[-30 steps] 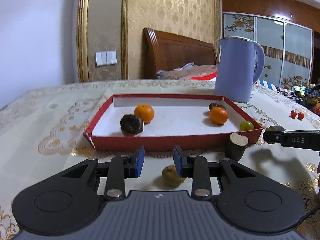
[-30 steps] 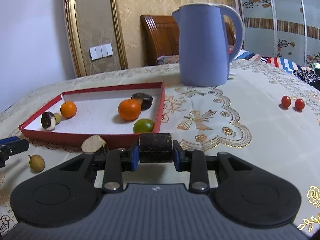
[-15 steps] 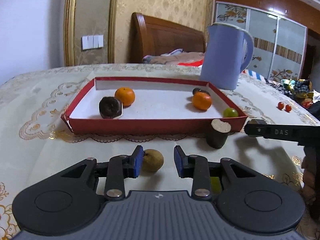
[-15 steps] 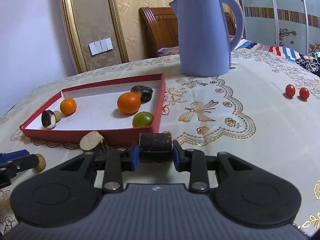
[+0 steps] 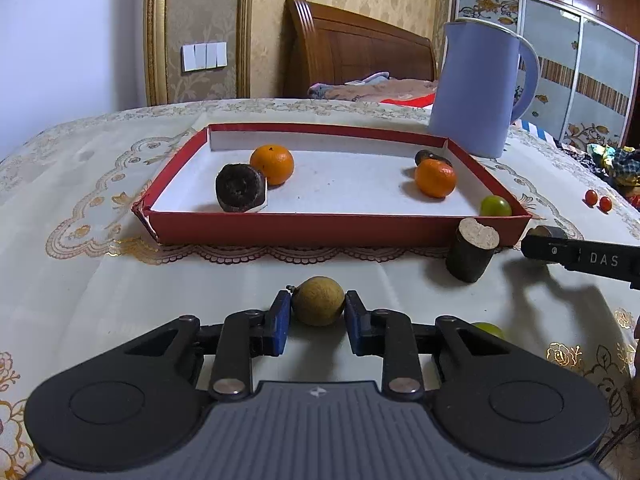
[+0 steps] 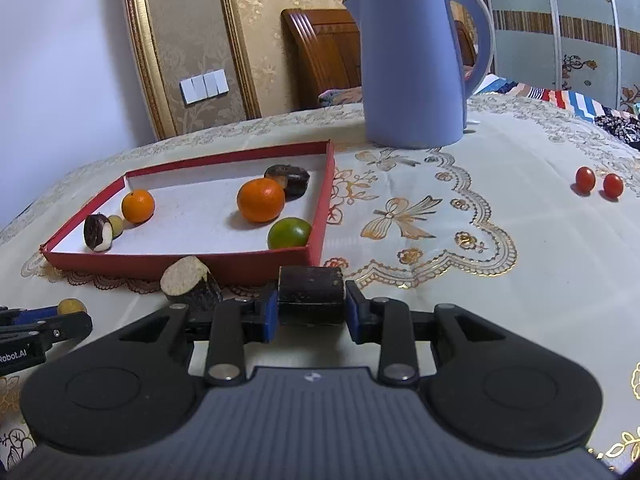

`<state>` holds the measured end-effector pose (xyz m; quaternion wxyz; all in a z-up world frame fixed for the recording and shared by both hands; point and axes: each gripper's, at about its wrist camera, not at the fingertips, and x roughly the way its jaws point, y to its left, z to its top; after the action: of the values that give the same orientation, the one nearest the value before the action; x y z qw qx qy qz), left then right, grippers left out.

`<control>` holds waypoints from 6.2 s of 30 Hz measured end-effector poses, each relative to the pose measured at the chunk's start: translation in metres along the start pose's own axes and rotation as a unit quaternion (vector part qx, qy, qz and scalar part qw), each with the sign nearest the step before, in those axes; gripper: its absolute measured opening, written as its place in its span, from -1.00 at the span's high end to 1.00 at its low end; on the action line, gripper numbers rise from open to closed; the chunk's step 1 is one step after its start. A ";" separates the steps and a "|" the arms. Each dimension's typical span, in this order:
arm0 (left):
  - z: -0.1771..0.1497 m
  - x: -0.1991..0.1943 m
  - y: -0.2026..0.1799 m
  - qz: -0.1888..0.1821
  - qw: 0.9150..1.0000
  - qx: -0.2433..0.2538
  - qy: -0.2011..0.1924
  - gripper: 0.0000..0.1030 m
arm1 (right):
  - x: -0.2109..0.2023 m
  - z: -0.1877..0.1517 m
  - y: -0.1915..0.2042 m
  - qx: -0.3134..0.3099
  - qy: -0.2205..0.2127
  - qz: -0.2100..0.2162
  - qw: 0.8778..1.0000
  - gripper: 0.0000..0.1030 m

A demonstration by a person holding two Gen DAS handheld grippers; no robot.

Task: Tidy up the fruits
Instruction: 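Carry the brown fruit in the left tool over the tray while the right tool carries the slice, then open the left tool to drop the brown fruit while the right tool drops the slice, then withdraw both tools from the tray toward the remaining items on the cloth, then close the right tool on the dark cylinder with pale cut face while the left tool nears the green fruit, then lower the left tool over the green round fruit on the cloth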

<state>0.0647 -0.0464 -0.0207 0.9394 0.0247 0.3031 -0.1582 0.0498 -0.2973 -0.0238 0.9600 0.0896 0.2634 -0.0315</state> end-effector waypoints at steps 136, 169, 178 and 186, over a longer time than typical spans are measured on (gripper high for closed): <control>0.009 0.009 0.013 0.054 0.998 -0.007 0.007 0.20 | -0.018 -0.007 -0.005 0.024 -0.053 0.009 0.998 -1.00; 0.008 0.011 0.011 0.065 0.998 -0.003 0.008 -0.01 | 0.032 0.002 0.076 -0.060 0.045 0.001 0.997 0.06; 0.008 0.012 0.012 0.065 0.998 -0.009 0.011 -0.28 | 0.032 0.001 0.076 -0.060 0.040 0.002 0.997 0.38; 0.007 0.012 0.012 0.065 0.998 -0.009 0.011 -0.28 | 0.031 0.001 0.074 -0.055 0.036 0.003 0.998 0.38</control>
<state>0.0816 -0.0392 -0.0220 0.9446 0.0377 0.3125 -0.0935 0.0846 -0.2250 -0.0274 0.9533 0.0384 0.2993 -0.0105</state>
